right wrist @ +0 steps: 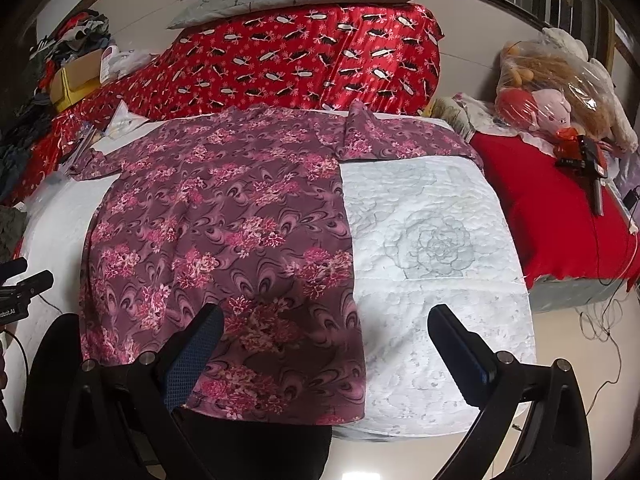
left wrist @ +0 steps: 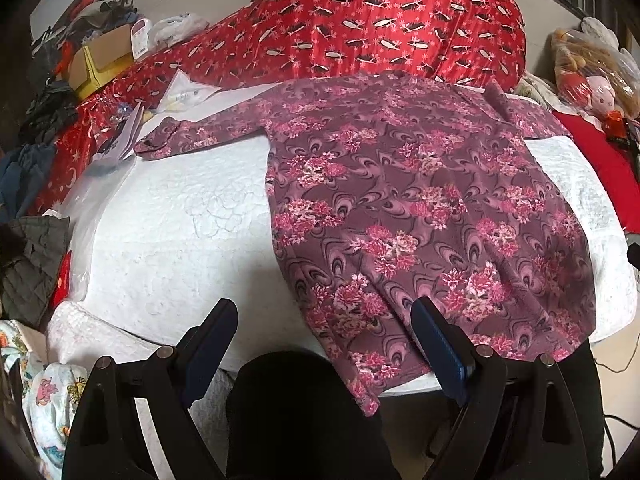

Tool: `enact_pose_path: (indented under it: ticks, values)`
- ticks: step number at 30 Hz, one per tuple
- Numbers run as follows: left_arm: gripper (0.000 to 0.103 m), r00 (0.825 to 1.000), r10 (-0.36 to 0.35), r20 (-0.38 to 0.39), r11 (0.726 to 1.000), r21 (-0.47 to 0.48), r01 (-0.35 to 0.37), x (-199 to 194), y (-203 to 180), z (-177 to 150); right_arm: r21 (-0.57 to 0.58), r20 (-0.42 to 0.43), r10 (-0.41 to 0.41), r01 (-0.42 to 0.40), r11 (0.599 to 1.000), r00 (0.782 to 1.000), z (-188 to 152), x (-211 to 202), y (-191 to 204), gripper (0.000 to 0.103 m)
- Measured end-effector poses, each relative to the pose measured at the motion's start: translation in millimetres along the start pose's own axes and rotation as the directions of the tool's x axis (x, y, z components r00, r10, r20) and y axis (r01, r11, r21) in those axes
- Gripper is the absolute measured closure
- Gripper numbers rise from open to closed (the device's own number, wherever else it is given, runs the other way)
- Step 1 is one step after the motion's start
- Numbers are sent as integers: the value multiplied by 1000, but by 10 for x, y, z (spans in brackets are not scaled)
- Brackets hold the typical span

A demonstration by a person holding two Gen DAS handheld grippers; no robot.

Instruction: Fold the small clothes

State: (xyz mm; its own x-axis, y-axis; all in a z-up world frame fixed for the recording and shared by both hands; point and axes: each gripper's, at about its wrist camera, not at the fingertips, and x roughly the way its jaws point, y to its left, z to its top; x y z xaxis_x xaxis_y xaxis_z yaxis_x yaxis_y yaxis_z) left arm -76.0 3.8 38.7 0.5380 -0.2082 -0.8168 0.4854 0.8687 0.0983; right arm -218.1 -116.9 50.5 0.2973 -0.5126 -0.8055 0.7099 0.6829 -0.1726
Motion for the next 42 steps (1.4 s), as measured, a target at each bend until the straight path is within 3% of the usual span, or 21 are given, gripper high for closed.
enact_pose_path:
  ticks: [12,20,24,33,34,35,36,37,38,39,40,41,42]
  values:
    - [14,999,-4,-41,1000,-3,4,180,31,60,-2,-15,10,-10,1000,1000,24,93,35,1]
    - [14,998,13,-64,999,-42,-16,363,172,154,17,-36,16,-15,1000,999,29,197,7,1]
    - [14,993,19,-114,996,-88,-29,561,318,193,29,-53,15,-14,999,998,20,274,-38,1]
    - [15,974,33,-224,997,-67,-49,1088,276,260,107,-190,-18,39,994,982,-109,788,-304,2]
    - [20,971,28,-238,997,-68,-45,1145,258,269,106,-207,-21,44,993,978,-135,850,-313,3]
    - [28,966,15,-259,997,-69,-34,1216,239,280,99,-237,-21,46,994,971,-170,946,-305,7]
    - [52,961,-1,-278,997,-70,-20,1268,232,286,93,-255,-20,45,995,967,-196,1005,-292,11]
    - [67,950,-20,-310,998,-68,-1,1351,212,288,84,-289,-6,32,996,957,-240,1095,-263,23]
    - [95,939,-30,-343,998,-65,8,1432,203,287,79,-317,12,14,997,948,-274,1151,-237,35]
    - [97,928,-36,-371,998,-68,12,1498,203,281,70,-335,14,10,998,942,-310,1187,-212,35]
    - [98,928,-41,-371,997,-80,12,1524,226,285,43,-309,-7,21,999,951,-322,1146,-169,45]
    - [99,927,-62,-371,995,-96,28,1524,259,297,36,-297,-4,16,999,955,-321,1117,-156,71]
    - [99,925,-87,-371,992,-119,46,1498,314,318,44,-280,30,-18,999,960,-309,1059,-167,89]
